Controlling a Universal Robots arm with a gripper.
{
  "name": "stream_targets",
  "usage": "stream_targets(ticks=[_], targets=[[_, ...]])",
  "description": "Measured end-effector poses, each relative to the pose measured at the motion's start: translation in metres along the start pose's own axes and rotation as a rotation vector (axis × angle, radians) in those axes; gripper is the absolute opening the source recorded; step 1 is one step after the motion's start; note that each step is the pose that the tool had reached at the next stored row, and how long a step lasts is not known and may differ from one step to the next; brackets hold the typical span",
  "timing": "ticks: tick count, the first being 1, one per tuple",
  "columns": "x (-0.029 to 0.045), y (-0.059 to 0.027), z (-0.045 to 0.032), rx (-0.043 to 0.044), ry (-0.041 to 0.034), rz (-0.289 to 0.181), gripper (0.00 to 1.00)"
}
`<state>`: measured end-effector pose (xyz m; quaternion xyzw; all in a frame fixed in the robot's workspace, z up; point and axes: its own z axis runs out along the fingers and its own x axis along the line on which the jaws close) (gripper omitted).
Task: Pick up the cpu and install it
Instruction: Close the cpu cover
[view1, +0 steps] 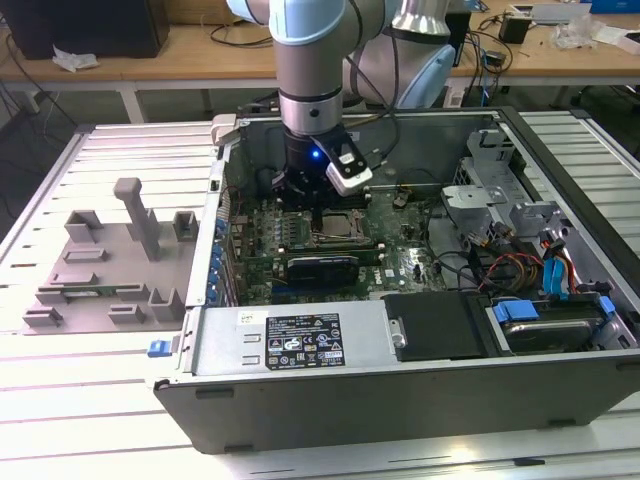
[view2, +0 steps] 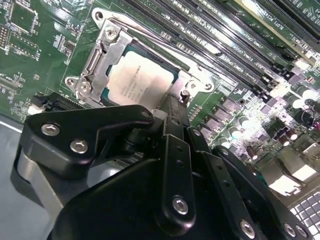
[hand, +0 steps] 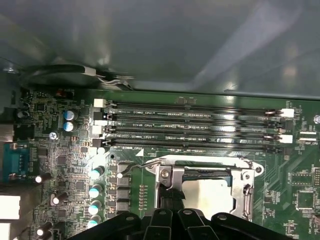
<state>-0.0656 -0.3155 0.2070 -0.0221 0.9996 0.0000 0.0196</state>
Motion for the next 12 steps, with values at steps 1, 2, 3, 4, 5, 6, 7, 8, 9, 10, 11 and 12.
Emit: stream_targets(ticks=[1, 2, 3, 4, 5, 6, 7, 8, 9, 10, 11, 12], targets=[[0.0, 0.0, 0.0007, 0.0, 0.0, 0.0, 0.11], [0.0001, 0.0, 0.0014, -0.0001, -0.0001, 0.0, 0.11], [0.0002, 0.0, 0.0023, 0.0001, 0.0001, 0.0, 0.11], [0.0003, 0.0, 0.0029, 0.0003, 0.0002, 0.0, 0.11], [0.0002, 0.0, 0.0031, 0.0003, 0.0003, 0.0, 0.11], [-0.0001, 0.0, 0.0032, 0.0, 0.0003, 0.0, 0.11], [-0.0004, 0.0, 0.0032, 0.0001, 0.0003, 0.0, 0.11], [-0.0009, -0.0001, 0.0033, 0.0001, 0.0001, 0.0, 0.11], [-0.002, -0.0001, 0.0034, 0.0, 0.0, 0.0, 0.11], [-0.0034, -0.0002, 0.0034, 0.0001, 0.0003, 0.0, 0.11], [-0.0049, -0.0002, 0.0034, 0.0, 0.0004, 0.0, 0.11], [-0.0063, -0.0003, 0.0035, 0.0002, 0.0001, 0.0, 0.11]])
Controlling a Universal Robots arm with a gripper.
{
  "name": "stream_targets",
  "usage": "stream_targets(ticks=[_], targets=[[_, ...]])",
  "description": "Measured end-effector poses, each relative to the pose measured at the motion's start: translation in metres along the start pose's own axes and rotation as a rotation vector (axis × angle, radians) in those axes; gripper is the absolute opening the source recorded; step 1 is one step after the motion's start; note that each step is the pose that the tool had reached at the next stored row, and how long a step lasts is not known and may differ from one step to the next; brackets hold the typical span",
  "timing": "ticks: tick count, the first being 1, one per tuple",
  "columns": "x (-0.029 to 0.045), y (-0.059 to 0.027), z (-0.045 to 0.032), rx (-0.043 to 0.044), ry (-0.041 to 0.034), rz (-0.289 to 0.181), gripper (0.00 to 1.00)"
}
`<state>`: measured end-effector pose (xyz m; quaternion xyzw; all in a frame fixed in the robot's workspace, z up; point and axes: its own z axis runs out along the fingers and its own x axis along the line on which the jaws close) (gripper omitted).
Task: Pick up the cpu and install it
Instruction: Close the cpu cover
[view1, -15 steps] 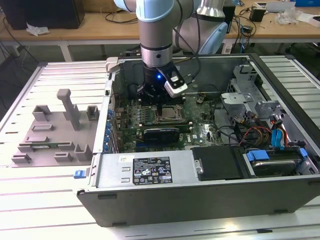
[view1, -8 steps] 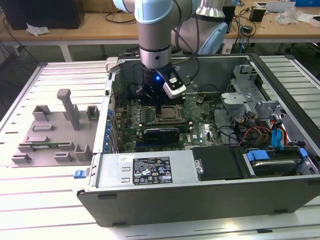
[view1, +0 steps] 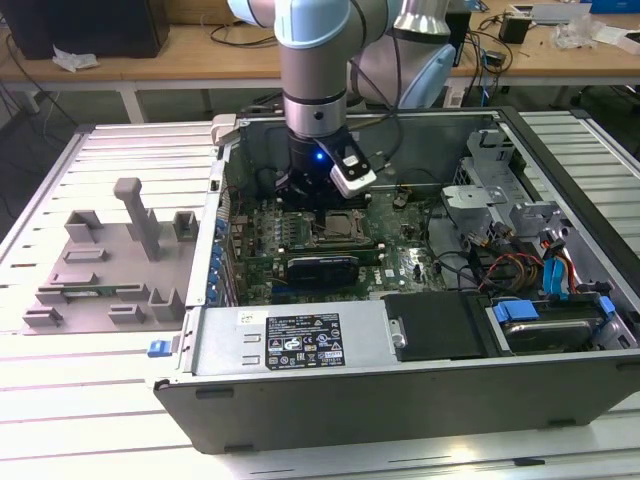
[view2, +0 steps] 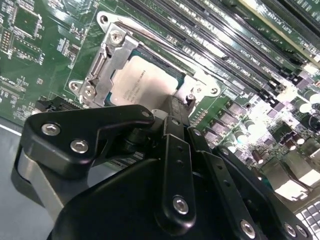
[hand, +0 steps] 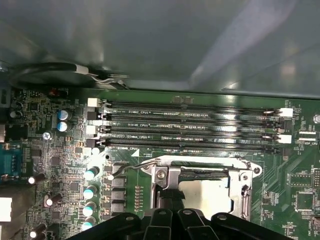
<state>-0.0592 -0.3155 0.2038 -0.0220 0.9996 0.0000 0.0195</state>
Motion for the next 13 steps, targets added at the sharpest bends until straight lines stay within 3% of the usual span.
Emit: stream_targets(ticks=[7, 13], targets=[[-0.0022, 0.0001, -0.0007, -0.001, -0.0012, 0.0, 0.11], [-0.0027, 0.0001, -0.0166, 0.0043, -0.0001, 0.0, 0.11]])
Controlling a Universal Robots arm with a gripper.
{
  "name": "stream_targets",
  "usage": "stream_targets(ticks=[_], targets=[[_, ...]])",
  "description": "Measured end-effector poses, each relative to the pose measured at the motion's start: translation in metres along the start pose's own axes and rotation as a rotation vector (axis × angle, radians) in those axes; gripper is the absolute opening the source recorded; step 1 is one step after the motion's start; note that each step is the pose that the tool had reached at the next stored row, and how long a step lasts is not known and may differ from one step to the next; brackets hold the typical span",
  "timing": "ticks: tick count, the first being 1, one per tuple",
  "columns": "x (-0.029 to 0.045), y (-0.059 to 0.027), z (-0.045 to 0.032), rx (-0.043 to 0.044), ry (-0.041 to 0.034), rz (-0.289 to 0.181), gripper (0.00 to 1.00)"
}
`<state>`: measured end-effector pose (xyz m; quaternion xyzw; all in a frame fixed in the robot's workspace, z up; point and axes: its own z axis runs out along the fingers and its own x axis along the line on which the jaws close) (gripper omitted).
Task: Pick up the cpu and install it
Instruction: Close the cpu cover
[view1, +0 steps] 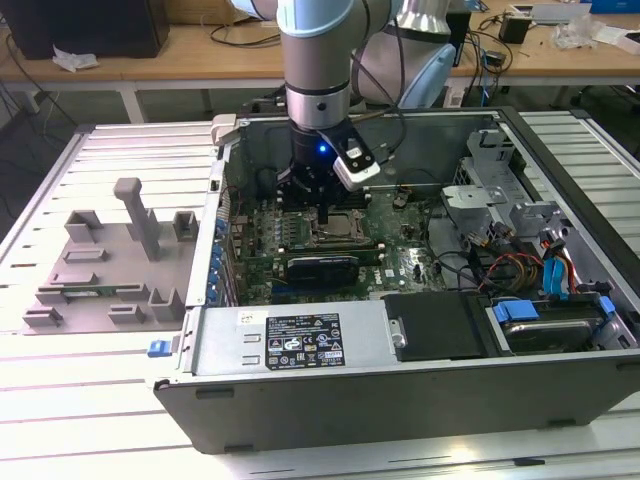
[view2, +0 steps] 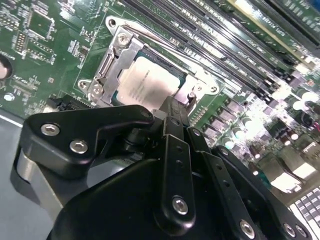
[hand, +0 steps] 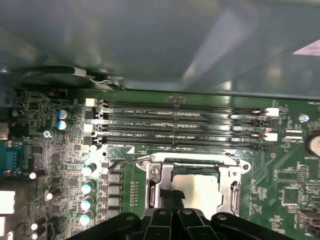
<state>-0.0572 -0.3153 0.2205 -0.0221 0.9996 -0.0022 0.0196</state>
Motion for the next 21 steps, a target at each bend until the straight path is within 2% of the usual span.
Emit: stream_targets(ticks=[5, 8, 16, 19, 20, 21], targets=[[-0.0007, 0.0001, -0.0183, 0.0044, 0.0, 0.0, 0.11], [-0.0009, 0.0, -0.0251, 0.0066, -0.0002, 0.0, 0.11], [-0.0028, 0.0, -0.0261, 0.0088, -0.0003, 0.0, 0.11], [-0.0111, -0.0004, -0.0258, 0.0087, -0.0004, 0.0, 0.11], [-0.0197, -0.0008, -0.0254, 0.0086, -0.0005, 0.0, 0.11], [-0.0221, -0.0009, -0.0253, 0.0087, -0.0004, 0.0, 0.11]])
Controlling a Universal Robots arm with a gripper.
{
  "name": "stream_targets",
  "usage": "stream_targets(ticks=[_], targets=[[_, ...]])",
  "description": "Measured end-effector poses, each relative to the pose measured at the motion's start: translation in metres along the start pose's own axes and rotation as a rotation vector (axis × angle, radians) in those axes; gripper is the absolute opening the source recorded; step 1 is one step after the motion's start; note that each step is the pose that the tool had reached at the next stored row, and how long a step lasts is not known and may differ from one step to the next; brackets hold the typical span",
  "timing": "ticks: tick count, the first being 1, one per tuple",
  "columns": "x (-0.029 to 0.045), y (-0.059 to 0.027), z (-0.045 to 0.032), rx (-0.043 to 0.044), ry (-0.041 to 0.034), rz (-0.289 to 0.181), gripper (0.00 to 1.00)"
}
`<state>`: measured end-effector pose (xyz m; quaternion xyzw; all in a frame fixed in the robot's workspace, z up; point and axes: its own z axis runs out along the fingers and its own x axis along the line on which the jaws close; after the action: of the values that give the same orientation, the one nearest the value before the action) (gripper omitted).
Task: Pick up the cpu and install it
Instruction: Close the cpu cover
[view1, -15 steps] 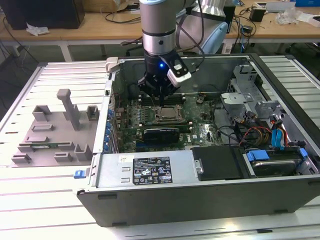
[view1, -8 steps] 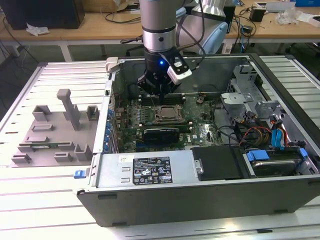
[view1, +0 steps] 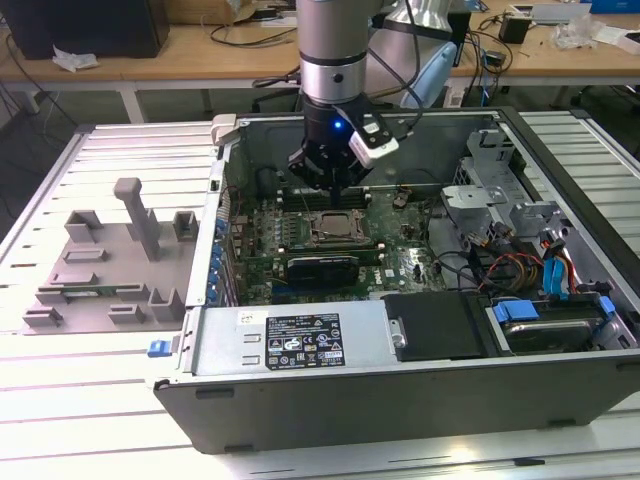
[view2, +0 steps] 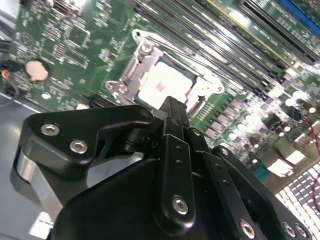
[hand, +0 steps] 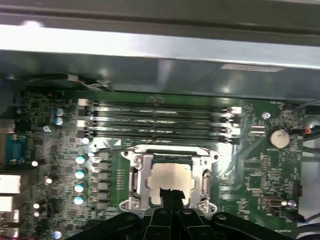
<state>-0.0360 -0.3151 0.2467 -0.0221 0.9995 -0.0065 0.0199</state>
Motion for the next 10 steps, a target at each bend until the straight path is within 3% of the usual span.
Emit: stream_targets(ticks=[4, 10], targets=[[-0.0043, -0.0001, -0.0014, -0.0001, -0.0001, 0.0, 0.11], [-0.0049, -0.0003, -0.0124, -0.0003, -0.0002, 0.0, 0.11]])
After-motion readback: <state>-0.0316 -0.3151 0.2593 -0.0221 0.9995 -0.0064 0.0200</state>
